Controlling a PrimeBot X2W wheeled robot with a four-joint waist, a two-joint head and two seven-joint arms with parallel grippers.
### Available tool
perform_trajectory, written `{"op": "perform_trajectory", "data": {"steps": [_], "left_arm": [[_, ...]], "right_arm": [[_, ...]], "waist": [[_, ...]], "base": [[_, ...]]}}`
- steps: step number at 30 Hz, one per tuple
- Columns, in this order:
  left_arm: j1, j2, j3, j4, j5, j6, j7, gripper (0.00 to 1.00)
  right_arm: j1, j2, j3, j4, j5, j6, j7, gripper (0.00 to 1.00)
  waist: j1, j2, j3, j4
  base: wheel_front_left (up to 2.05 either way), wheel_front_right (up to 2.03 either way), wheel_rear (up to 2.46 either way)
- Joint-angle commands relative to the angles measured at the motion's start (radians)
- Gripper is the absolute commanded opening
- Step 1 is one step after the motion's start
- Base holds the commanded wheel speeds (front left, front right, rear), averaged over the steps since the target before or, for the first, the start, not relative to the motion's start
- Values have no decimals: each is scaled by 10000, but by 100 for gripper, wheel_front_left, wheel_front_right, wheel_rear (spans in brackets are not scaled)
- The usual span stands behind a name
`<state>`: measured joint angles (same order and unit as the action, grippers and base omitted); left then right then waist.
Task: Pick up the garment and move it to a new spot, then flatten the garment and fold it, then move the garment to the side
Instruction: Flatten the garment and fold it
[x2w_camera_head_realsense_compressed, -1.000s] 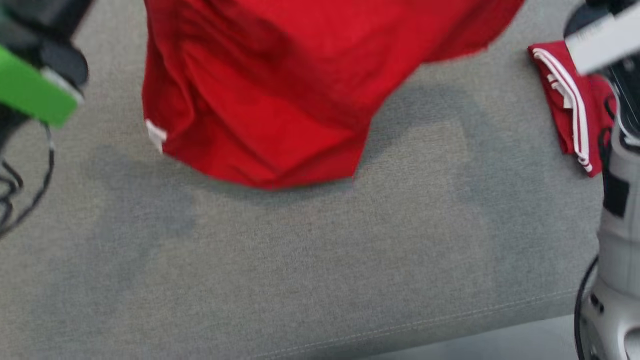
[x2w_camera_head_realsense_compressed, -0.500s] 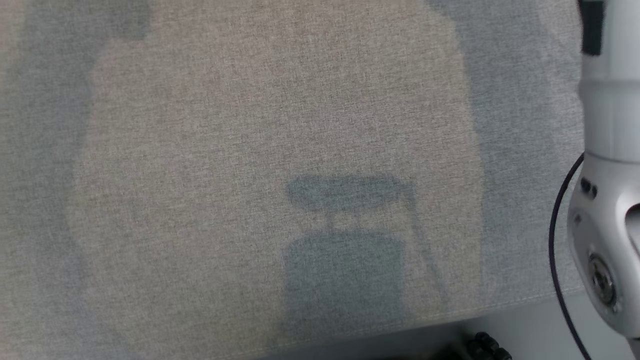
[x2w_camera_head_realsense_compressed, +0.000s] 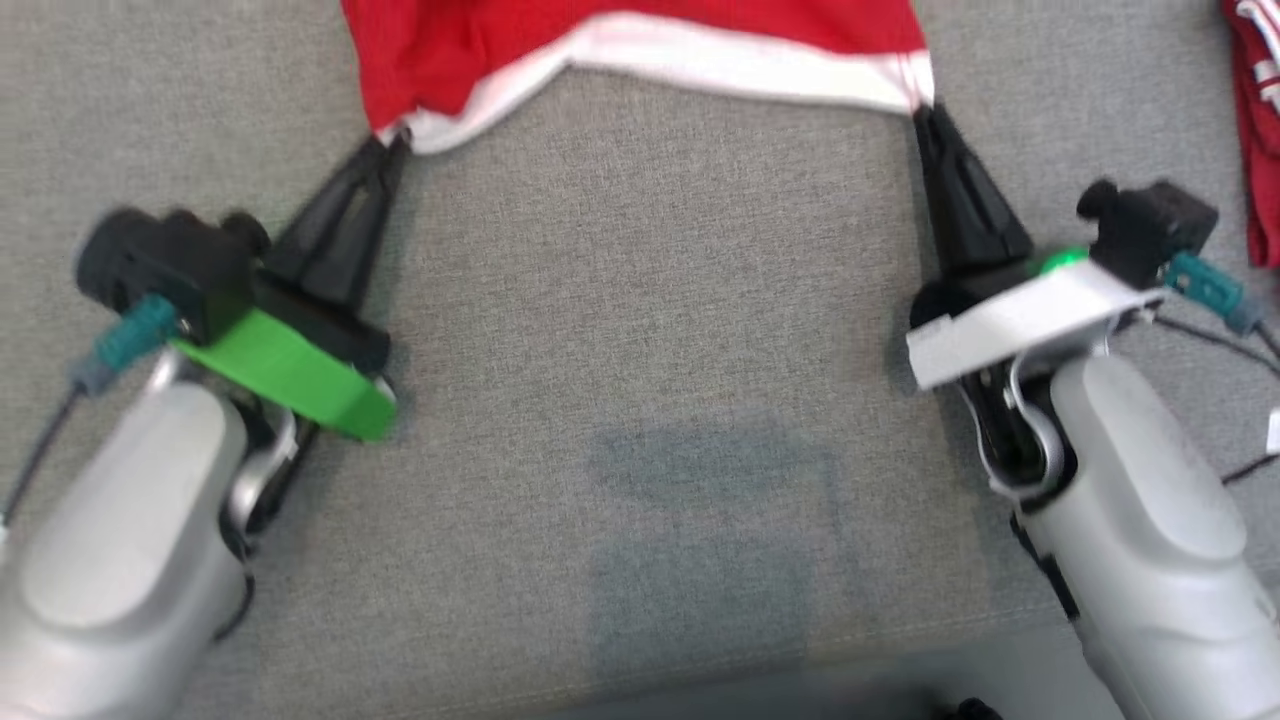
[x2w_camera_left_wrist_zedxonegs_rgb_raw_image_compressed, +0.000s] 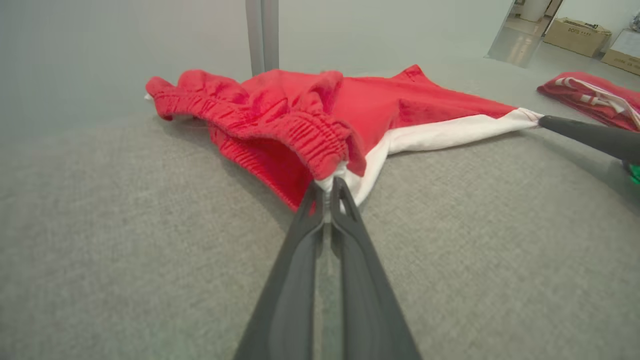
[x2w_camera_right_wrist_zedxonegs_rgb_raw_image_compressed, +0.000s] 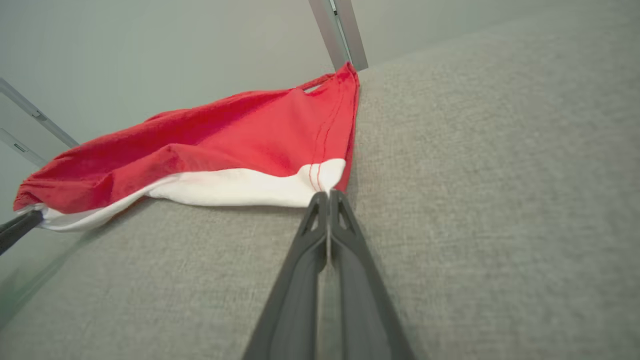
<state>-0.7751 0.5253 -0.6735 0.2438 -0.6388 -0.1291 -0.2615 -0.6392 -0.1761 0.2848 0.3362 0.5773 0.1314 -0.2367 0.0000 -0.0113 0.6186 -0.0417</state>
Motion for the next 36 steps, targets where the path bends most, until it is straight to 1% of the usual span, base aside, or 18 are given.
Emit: {"op": "perform_trajectory", "data": {"steps": [1, 6, 10, 12, 15, 18, 20, 21, 22, 24, 25, 27, 29, 31, 33, 36], "left_arm": [[815, -208, 102, -227, -102, -24, -42, 0], [3751, -643, 277, -743, -149, -26, -35, 0], [6177, -1048, 811, -993, 61, -26, -36, 0], [7269, -1256, 1115, -1151, 149, -15, -36, 0], [8658, -1607, 1532, -1432, 50, 158, -36, 0], [9540, -1774, 1744, -1839, -11, 260, -38, 0], [9867, -1848, 1753, -2024, -232, 302, 8, 0], [9824, -1799, 1780, -2183, -231, 449, 228, 0], [9727, -1892, 1789, -2300, -414, 476, 402, 0], [9397, -2018, 1940, -2563, -763, 600, 771, 0], [9397, -2018, 1940, -2563, -763, 600, 771, 0], [9081, -2224, 2052, -2871, -1180, 738, 1226, 0], [8615, -2362, 2273, -3128, -1588, 934, 1679, 0], [7977, -2334, 2475, -3280, -1656, 1130, 2030, 0], [7358, -2367, 2575, -3204, -1718, 1292, 2386, 0], [6264, -2588, 2696, -2911, -1898, 1454, 2817, 0]], "right_arm": [[1006, -154, 112, 66, 177, -15, -18, 0], [3294, -755, 641, -502, 415, -14, 159, 0], [5088, -1243, 789, -1205, 898, -17, 380, 0], [5934, -1541, 811, -1632, 1166, -15, 564, 0], [7107, -1974, 578, -2310, 1558, -15, 744, 0], [8137, -2356, 48, -3196, 2132, -15, 931, 0], [8548, -2495, -303, -3889, 2541, -15, 1061, 0], [8575, -2528, -606, -4535, 2943, -15, 1207, 0], [8423, -2545, -700, -4783, 3074, -15, 1319, 0], [7865, -2492, -683, -5136, 3177, -9, 1585, 0], [7865, -2492, -683, -5136, 3177, -9, 1585, 0], [7134, -2342, -609, -5224, 3175, -11, 1888, 0], [6153, -2138, -503, -4972, 2993, -11, 2212, 0], [5036, -1826, -312, -4581, 2828, -9, 2436, 0], [4051, -1556, -166, -3994, 2639, -9, 2561, 0], [2572, -1173, 19, -2899, 2429, -9, 2705, 0]], "waist": [[0, 113, -1264, 141], [0, 113, -2889, 64], [0, 113, -3918, -141], [0, 113, -4196, -242], [0, 113, -4442, -337], [0, 113, -4489, -339], [0, 113, -4439, -320], [0, 113, -4358, -292], [0, 113, -4280, -270], [0, 113, -4137, -210], [0, 113, -4137, -210], [0, 113, -3965, -94], [0, 113, -3791, 56], [0, 113, -3561, 281], [0, 113, -3322, 612], [0, 113, -2925, 1119]], "base": [[0, 0, 0], [0, 0, 0], [0, 0, 0], [0, 0, 0], [0, 0, 0], [0, 0, 0], [0, 0, 0], [0, 0, 0], [0, 0, 0], [0, 0, 0], [0, 0, 0], [0, 0, 0], [0, 0, 0], [0, 0, 0], [0, 0, 0], [0, 0, 0]]}}
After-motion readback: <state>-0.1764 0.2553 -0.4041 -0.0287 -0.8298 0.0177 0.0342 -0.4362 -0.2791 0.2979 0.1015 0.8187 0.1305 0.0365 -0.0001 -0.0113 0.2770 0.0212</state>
